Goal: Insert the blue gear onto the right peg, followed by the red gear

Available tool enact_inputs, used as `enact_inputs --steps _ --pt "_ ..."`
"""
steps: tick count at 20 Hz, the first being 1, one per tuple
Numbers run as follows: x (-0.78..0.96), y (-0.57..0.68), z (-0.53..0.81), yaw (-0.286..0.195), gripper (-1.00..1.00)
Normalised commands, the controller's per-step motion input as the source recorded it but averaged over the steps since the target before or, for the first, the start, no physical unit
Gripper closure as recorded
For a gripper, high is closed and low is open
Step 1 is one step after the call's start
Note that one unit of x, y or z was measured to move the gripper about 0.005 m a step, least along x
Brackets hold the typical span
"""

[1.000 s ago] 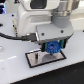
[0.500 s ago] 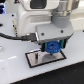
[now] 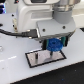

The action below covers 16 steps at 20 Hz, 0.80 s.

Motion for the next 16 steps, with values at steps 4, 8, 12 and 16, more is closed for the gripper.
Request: enact_inputs --steps 4,8,12,16 --pt "0.18 -0.07 -0.15 0.000 1.00" --pt "0.16 -0.04 -0.18 0.000 1.00" --pt "0.10 -0.05 -0.12 0.000 1.00" --pt "0.11 -0.08 -0.13 0.000 1.00"
